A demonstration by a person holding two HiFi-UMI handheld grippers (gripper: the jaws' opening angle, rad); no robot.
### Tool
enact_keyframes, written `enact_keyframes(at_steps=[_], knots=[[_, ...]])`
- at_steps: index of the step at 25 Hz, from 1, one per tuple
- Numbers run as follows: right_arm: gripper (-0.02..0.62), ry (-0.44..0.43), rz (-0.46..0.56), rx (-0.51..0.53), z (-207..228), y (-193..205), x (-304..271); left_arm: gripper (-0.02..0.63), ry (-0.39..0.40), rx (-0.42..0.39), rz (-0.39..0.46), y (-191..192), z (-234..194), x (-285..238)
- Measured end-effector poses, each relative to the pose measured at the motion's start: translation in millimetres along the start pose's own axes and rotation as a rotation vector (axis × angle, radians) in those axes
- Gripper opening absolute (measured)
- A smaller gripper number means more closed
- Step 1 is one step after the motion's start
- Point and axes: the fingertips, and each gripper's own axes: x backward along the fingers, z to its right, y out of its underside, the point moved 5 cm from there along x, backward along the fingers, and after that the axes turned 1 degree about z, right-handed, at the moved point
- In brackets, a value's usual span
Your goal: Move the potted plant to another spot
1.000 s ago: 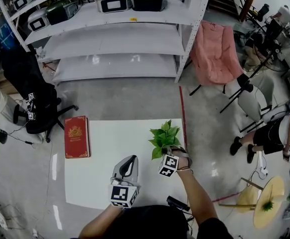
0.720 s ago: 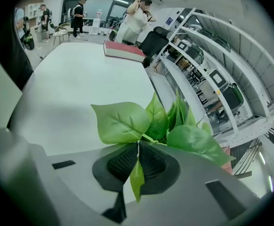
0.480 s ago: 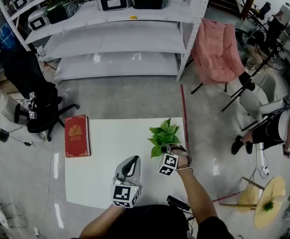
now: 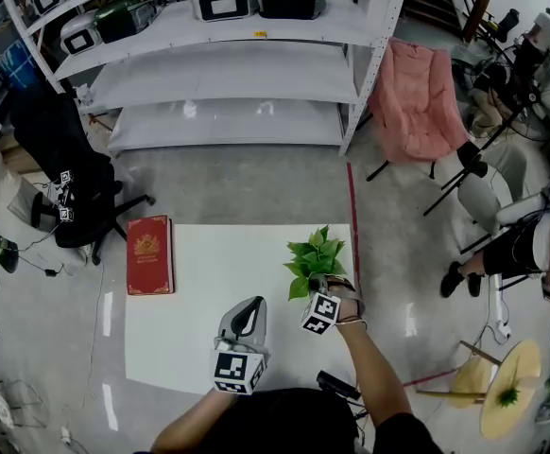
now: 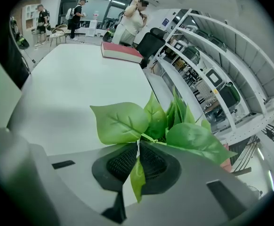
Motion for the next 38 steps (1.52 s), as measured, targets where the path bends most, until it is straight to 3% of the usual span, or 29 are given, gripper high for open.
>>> enact_keyframes(at_steps=[38], knots=[[0.015,0.015,-0.013,-0.045,2.5,-4.6,3.4,0.018,-0.021,0.019,0.005,-1.3,-10.3,11.0]])
